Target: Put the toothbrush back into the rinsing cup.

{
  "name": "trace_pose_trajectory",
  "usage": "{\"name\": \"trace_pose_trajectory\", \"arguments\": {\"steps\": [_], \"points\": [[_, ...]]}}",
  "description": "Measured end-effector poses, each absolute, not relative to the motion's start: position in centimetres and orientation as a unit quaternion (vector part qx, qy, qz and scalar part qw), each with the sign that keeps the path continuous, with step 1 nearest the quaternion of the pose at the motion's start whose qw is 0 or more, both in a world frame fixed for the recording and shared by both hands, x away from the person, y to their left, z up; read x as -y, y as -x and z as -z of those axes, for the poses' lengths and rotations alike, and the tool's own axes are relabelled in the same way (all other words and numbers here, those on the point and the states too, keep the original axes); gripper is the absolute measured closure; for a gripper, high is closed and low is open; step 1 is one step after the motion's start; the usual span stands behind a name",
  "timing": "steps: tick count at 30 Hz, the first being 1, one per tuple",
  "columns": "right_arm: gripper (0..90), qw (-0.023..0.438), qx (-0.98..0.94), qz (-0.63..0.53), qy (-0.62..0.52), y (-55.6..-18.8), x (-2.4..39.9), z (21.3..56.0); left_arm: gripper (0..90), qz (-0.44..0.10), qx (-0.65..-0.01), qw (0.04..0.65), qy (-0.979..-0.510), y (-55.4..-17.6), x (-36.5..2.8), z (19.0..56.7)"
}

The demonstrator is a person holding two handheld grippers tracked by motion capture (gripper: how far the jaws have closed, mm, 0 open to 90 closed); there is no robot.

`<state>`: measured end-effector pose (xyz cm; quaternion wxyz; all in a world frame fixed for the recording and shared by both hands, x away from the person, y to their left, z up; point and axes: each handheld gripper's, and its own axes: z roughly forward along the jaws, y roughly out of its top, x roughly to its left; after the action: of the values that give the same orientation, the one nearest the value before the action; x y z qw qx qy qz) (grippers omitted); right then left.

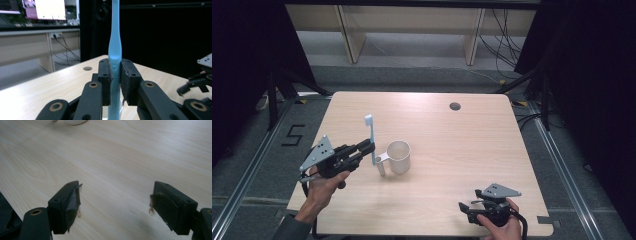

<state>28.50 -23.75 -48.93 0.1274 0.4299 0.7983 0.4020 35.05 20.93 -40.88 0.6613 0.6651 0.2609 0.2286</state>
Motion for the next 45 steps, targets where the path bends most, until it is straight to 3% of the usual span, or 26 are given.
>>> {"name": "trace_pose_trajectory", "arguments": {"steps": [45], "points": [[23.4,0.112,-0.796,-0.4,-0.44,-28.3,23.6,48.9,78.1,-0.232,-0.269,0.679,-0.642,-37.1,-21.0,45.2]]}}
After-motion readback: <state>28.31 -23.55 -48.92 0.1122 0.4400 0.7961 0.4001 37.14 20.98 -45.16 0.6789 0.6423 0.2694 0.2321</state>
